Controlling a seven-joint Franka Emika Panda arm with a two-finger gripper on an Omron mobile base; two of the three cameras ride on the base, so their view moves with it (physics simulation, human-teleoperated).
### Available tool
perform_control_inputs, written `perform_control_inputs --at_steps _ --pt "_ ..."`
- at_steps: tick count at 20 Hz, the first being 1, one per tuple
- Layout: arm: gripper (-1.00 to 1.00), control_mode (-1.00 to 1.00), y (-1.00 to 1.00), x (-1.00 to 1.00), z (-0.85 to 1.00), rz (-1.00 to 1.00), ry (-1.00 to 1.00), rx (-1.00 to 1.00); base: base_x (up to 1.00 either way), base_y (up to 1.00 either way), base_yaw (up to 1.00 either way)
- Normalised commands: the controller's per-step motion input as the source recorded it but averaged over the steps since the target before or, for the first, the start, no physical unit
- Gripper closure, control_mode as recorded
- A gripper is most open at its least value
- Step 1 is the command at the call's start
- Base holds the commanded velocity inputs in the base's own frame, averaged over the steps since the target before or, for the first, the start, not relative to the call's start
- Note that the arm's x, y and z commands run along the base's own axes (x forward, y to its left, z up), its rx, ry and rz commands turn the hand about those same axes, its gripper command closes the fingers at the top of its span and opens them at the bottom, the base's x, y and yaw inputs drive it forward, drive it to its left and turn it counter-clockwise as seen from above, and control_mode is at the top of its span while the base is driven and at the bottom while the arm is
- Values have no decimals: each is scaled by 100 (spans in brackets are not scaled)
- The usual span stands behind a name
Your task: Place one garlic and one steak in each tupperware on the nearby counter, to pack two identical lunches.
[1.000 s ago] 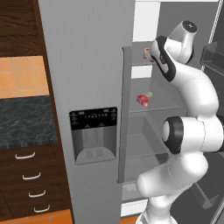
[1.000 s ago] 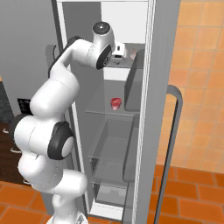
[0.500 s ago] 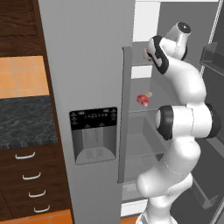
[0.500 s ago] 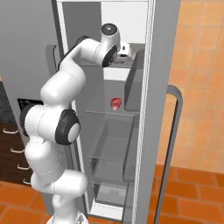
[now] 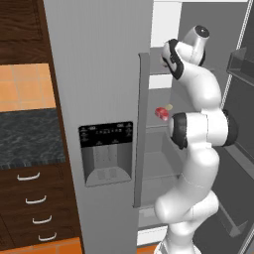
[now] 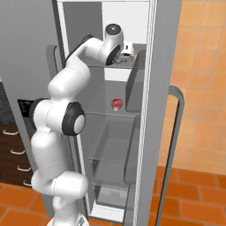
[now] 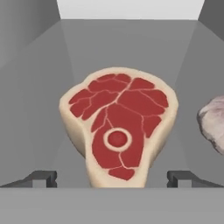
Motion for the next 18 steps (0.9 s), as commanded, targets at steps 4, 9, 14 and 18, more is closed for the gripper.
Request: perform_control_inputs --at_steps 4,9,14,18 --pt "-100 -100 -8 32 -9 0 0 0 0 0 0" --pt "100 -100 0 10 -25 0 0 -2 0 0 0" --pt "100 -100 15 -20 -18 0 2 0 0 0 0" --pt "100 -100 36 -75 -6 0 -6 -3 0 0 0"
